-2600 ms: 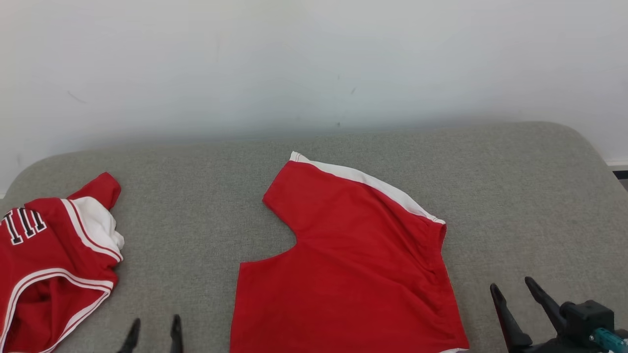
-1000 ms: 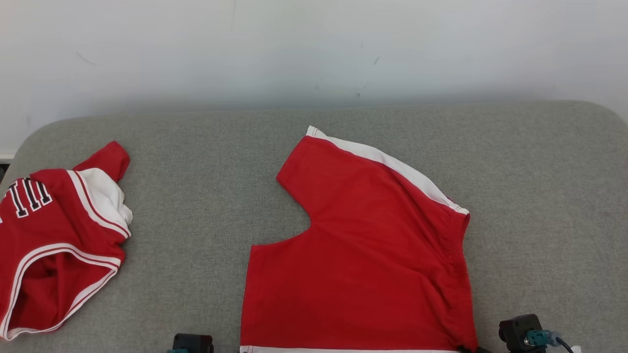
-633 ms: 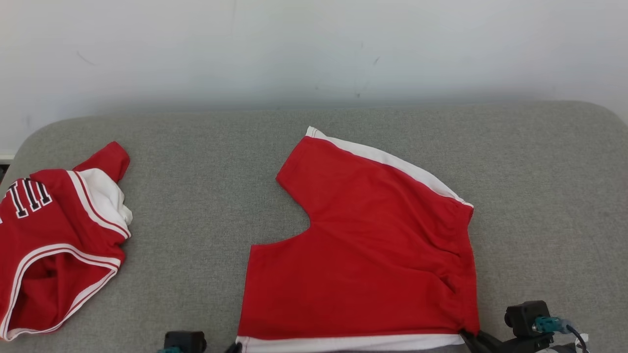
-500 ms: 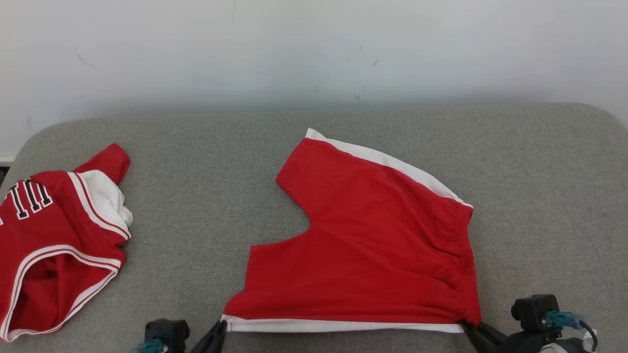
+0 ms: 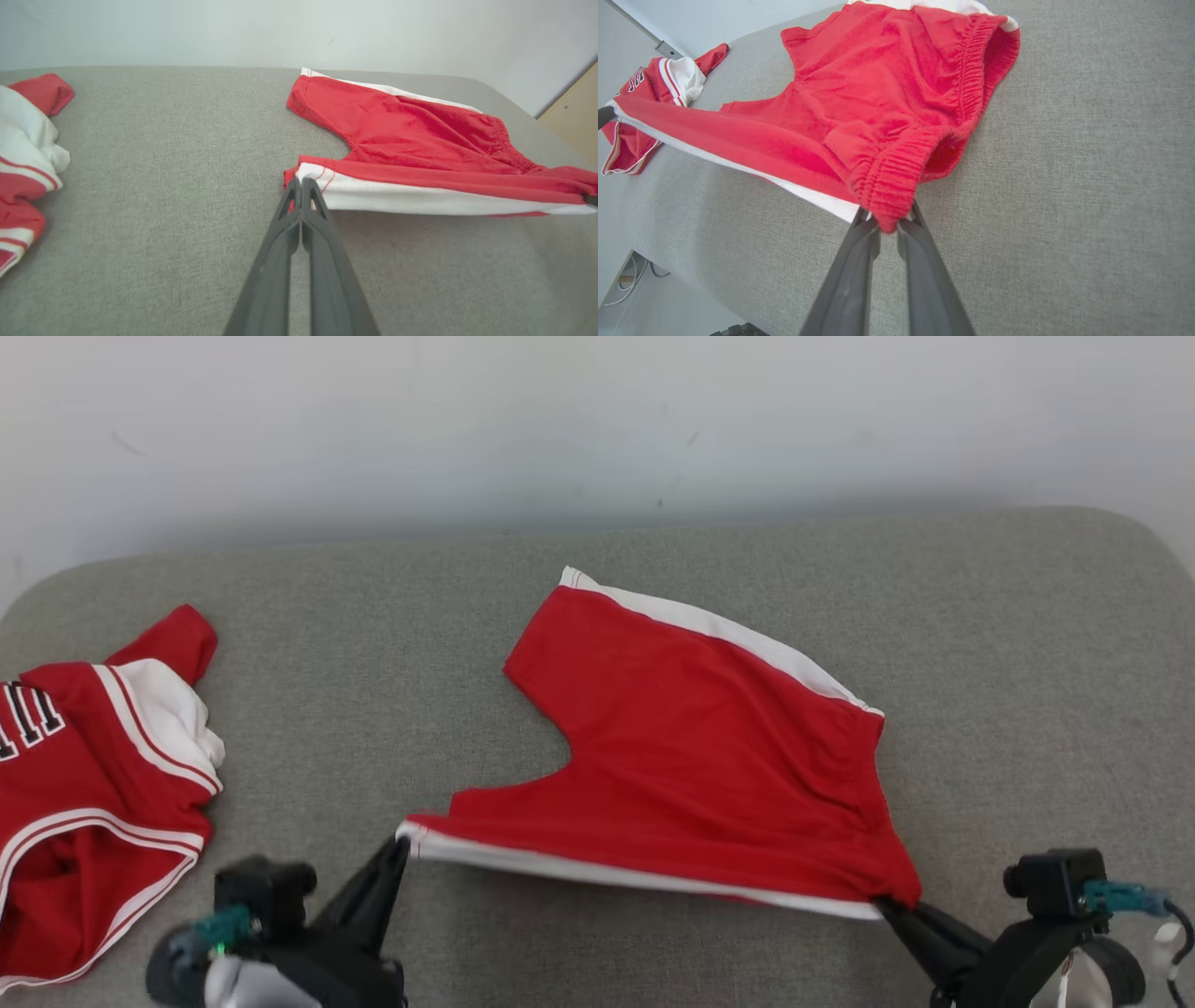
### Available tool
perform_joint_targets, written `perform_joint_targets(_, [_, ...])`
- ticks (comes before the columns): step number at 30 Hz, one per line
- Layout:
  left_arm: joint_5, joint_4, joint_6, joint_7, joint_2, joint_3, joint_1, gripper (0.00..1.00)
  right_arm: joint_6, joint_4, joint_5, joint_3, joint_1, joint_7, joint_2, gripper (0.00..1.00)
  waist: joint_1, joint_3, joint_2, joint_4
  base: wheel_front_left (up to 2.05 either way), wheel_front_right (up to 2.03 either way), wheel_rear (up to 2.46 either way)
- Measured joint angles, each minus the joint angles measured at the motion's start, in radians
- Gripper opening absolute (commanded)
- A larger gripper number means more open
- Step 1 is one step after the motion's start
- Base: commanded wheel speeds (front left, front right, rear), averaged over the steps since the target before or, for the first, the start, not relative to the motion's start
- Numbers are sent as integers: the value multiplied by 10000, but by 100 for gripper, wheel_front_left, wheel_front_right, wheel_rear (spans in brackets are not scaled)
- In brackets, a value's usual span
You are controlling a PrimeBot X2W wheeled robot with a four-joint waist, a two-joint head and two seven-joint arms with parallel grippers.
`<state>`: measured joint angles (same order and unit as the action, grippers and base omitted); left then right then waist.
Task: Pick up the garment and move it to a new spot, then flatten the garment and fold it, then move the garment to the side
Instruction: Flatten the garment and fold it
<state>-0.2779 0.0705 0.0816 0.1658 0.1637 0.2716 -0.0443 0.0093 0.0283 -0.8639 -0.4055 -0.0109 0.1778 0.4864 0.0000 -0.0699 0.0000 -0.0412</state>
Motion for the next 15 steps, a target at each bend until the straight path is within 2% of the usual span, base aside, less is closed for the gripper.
perform_joint_targets(8, [-709, -140, 418, 993, 591, -29, -2370, 0, 100, -353, -688, 500, -1267, 700, 144, 0, 1, -634, 1, 219, 0, 0, 0])
perform_joint_targets(15, [-1390, 663, 430, 1925, 917, -69, -4596, 0, 226, -228, -1327, 564, -2663, 1271, -257, 0, 1, -1286, 1, 521, 0, 0, 0])
